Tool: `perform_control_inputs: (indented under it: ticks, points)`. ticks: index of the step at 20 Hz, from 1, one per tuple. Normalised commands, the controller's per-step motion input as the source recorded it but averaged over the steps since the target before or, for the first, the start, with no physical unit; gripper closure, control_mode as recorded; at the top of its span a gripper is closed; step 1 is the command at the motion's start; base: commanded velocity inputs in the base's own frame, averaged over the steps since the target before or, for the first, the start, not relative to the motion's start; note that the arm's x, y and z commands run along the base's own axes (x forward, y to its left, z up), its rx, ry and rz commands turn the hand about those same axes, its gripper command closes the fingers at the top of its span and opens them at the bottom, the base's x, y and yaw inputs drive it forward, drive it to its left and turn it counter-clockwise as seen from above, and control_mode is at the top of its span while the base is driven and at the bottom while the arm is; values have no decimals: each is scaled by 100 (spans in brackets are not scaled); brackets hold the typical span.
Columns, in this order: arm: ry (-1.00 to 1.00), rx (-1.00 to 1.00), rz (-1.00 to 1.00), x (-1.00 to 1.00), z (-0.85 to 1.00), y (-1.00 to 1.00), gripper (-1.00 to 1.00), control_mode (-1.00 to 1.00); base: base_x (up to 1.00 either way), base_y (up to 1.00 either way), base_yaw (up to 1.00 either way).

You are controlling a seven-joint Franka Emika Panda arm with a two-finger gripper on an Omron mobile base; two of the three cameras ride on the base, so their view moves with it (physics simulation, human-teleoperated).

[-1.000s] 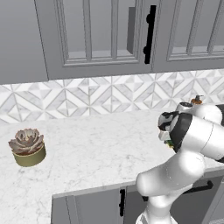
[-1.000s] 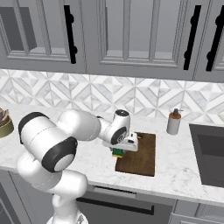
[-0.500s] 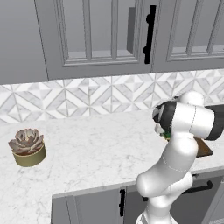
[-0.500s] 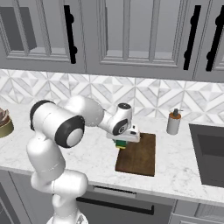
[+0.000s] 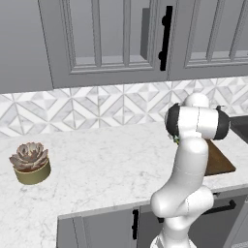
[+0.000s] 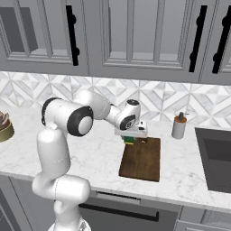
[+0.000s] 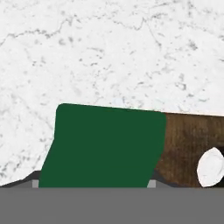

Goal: Pick up the sponge from the counter and clean the cutting board by briefly scrubbing or pressing down on the cutting board. Once finished, release the sponge.

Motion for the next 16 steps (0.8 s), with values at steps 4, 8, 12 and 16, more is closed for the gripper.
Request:
perform_control_inputs:
  ticks: [4, 8, 12, 16]
  points:
    - [0, 0, 6, 25, 0, -12, 100, -100, 0, 0, 0]
    - [0, 0, 12, 0, 0, -39, 100, -100, 0, 0, 0]
    - [0, 1, 15, -1, 0, -36, 100, -100, 0, 0, 0]
    - [0, 5, 11, -8, -33, -2, 100, -100, 0, 0, 0]
